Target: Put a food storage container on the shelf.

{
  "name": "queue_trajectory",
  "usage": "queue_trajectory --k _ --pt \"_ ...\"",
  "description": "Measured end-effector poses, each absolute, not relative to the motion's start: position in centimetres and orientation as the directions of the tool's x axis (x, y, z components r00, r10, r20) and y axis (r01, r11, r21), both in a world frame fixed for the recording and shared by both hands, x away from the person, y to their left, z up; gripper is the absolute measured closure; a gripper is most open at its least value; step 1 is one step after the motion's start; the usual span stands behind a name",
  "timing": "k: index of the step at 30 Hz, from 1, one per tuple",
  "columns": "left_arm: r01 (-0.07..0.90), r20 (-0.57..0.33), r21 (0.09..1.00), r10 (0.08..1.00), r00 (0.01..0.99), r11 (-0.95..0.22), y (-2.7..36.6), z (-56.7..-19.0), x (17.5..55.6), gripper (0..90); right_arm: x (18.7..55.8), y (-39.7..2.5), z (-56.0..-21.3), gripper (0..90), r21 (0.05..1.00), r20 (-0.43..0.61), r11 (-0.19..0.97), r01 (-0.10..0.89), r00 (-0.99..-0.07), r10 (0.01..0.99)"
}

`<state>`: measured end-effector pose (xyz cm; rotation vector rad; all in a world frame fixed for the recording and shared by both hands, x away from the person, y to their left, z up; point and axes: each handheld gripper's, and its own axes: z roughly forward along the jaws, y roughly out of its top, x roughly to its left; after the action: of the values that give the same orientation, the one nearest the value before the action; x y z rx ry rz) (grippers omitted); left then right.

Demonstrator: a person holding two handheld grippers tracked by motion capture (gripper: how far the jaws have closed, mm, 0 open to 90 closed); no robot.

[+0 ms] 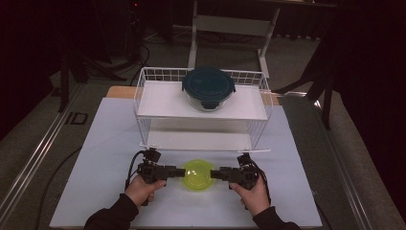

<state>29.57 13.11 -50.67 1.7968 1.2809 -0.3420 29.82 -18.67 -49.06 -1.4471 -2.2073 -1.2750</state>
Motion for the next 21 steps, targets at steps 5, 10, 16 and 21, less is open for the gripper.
queue_trajectory --k 5,10,16,21 --pt "0.885 -0.689 0.458 0.594 0.416 -0.087 13.02 -50.92 29.60 57.9 30.19 -18.47 -49.51 52.0 0.470 0.632 0.121 0.874 -0.430 0.645" --pt "0.887 -0.706 0.454 0.574 0.416 -0.085 12.99 -50.89 29.51 69.1 30.22 -18.49 -49.90 66.1 0.428 0.670 0.106 0.898 -0.393 0.630" --pt "0.887 -0.703 0.455 0.578 0.415 -0.083 12.81 -50.61 29.25 72.9 30.10 -18.37 -49.96 74.8 0.397 0.695 0.111 0.911 -0.377 0.612" --pt "0.891 -0.696 0.442 0.587 0.414 -0.105 12.65 -50.23 28.96 74.7 29.81 -18.31 -49.91 77.1 0.387 0.708 0.116 0.915 -0.375 0.599"
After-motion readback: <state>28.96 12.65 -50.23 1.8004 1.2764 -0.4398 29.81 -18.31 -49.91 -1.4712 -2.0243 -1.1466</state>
